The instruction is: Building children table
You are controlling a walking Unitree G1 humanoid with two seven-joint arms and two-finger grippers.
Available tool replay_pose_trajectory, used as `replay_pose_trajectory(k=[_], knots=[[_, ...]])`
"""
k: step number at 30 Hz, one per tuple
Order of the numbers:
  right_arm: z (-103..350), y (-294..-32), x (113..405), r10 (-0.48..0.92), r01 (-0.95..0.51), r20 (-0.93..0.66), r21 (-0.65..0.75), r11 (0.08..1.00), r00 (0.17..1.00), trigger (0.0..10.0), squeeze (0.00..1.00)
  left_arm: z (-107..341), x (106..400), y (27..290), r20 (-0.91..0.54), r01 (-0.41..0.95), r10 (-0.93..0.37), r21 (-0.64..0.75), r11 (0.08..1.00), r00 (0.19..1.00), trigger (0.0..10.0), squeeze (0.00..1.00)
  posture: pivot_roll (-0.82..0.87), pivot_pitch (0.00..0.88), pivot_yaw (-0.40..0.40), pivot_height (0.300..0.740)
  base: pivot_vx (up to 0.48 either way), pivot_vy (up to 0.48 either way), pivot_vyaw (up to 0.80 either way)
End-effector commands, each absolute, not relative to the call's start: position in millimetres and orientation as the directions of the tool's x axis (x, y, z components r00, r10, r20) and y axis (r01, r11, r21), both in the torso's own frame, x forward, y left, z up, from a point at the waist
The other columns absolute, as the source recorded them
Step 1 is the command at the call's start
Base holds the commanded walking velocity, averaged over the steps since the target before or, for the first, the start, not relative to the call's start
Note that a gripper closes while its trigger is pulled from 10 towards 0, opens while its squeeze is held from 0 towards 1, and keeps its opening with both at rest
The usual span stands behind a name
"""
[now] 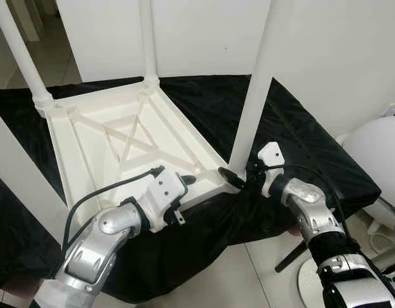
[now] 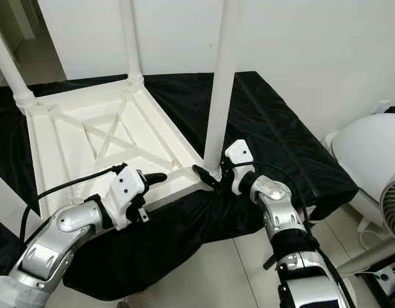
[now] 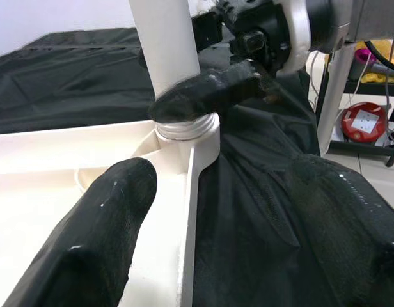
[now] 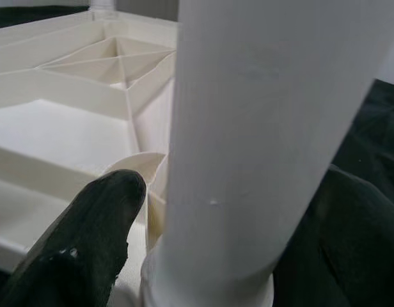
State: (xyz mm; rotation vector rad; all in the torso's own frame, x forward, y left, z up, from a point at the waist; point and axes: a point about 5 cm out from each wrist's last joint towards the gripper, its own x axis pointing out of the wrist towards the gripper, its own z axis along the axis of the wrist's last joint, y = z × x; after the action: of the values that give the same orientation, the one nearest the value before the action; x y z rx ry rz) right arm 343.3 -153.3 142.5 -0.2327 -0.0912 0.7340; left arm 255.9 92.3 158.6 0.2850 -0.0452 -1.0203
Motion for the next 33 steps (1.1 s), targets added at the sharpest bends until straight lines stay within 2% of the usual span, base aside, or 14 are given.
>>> replay_pose_trajectory(k=[1, 3, 4, 6, 7, 8, 9, 16, 17, 18, 23, 26, 31, 33], knots=[[141.0, -151.2, 344.2, 0.669, -0.647, 0.013, -0.237, 0.724, 0.743, 10.0, 0.0, 157.1, 251.4, 88.9, -0.104, 0.844, -0.852, 0.242, 0.479, 0.514, 10.0, 0.0, 0.12, 0.0, 0.021, 0.74, 0.0, 0.0, 0.0], [140.1, -150.5, 344.2, 0.67, -0.649, 0.012, -0.233, 0.724, 0.742, 10.0, 0.0, 156.8, 250.9, 88.6, -0.105, 0.844, -0.852, 0.242, 0.478, 0.513, 10.0, 0.0, 0.12, 0.0, 0.022, 0.74, 0.0, 0.0, 0.0], [139.1, -149.9, 344.3, 0.671, -0.65, 0.012, -0.232, 0.723, 0.742, 8.5, 0.0, 156.6, 250.4, 88.3, -0.108, 0.845, -0.853, 0.242, 0.476, 0.511, 10.0, 0.0, 0.12, 0.0, 0.022, 0.74, 0.0, 0.0, 0.0], [138.0, -149.3, 344.4, 0.671, -0.651, 0.013, -0.233, 0.723, 0.741, 8.5, 0.0, 156.5, 249.7, 87.9, -0.111, 0.847, -0.853, 0.241, 0.474, 0.509, 10.0, 0.0, 0.12, 0.0, 0.022, 0.74, 0.0, 0.0, 0.0], [137.8, -146.9, 345.5, 0.674, -0.653, 0.016, -0.228, 0.722, 0.739, 2.2, 0.0, 156.6, 250.0, 88.5, -0.114, 0.847, -0.853, 0.241, 0.474, 0.51, 10.0, 0.0, 0.13, 0.0, 0.03, 0.74, 0.0, 0.0, 0.0], [137.8, -145.1, 346.3, 0.675, -0.655, 0.019, -0.224, 0.722, 0.737, 2.2, 0.0, 156.6, 250.2, 89.0, -0.115, 0.847, -0.852, 0.241, 0.474, 0.51, 10.0, 0.0, 0.13, 0.0, 0.03, 0.74, 0.0, 0.0, 0.0], [137.6, -143.4, 347.8, 0.675, -0.655, 0.022, -0.219, 0.723, 0.737, 0.0, 0.0, 156.9, 250.9, 89.4, -0.118, 0.846, -0.851, 0.246, 0.474, 0.511, 10.0, 0.0, 0.13, 0.0, 0.035, 0.74, 0.0, 0.0, 0.0], [134.7, -142.8, 350.2, 0.656, -0.639, 0.032, -0.194, 0.744, 0.754, 0.0, 0.0, 159.9, 253.1, 90.2, -0.119, 0.84, -0.846, 0.253, 0.48, 0.52, 10.0, 0.0, 0.14, 0.0, 0.026, 0.74, 0.0, 0.0, 0.0], [131.0, -145.1, 349.3, 0.634, -0.621, 0.027, -0.178, 0.764, 0.773, 4.6, 0.0, 160.2, 253.7, 90.4, -0.117, 0.836, -0.843, 0.254, 0.486, 0.525, 10.0, 0.0, 0.14, 0.0, 0.025, 0.74, 0.0, 0.0, 0.0], [128.9, -146.4, 349.0, 0.621, -0.61, 0.023, -0.164, 0.775, 0.783, 10.0, 0.0, 160.1, 253.9, 90.6, -0.116, 0.835, -0.841, 0.252, 0.489, 0.528, 10.0, 0.0, 0.14, 0.0, 0.025, 0.74, 0.0, 0.0, 0.0], [126.8, -147.7, 349.1, 0.61, -0.601, 0.019, -0.15, 0.785, 0.792, 10.0, 0.0, 160.1, 253.9, 90.5, -0.116, 0.834, -0.84, 0.251, 0.491, 0.529, 10.0, 0.0, 0.14, 0.0, 0.023, 0.74, 0.0, 0.0, 0.0], [123.2, -141.3, 344.8, 0.5, -0.496, 0.033, -0.092, 0.864, 0.865, 10.0, 0.0, 158.6, 254.3, 88.3, -0.113, 0.837, -0.843, 0.244, 0.49, 0.527, 10.0, 0.0, 0.11, 0.0, 0.014, 0.74, 0.0, 0.0, 0.0], [125.8, -133.5, 341.2, 0.426, -0.424, 0.062, -0.037, 0.905, 0.903, 10.0, 0.0, 158.2, 255.7, 86.3, -0.111, 0.838, -0.844, 0.242, 0.489, 0.525, 10.0, 0.0, 0.1, 0.0, 0.012, 0.74, 0.0, 0.0, 0.0], [127.4, -126.5, 338.9, 0.333, -0.335, 0.065, 0.011, 0.942, 0.941, 10.0, 0.0, 158.1, 257.0, 84.8, -0.109, 0.84, -0.846, 0.241, 0.486, 0.522, 10.0, 0.0, 0.09, 0.0, 0.011, 0.74, 0.0, 0.0, 0.0]])
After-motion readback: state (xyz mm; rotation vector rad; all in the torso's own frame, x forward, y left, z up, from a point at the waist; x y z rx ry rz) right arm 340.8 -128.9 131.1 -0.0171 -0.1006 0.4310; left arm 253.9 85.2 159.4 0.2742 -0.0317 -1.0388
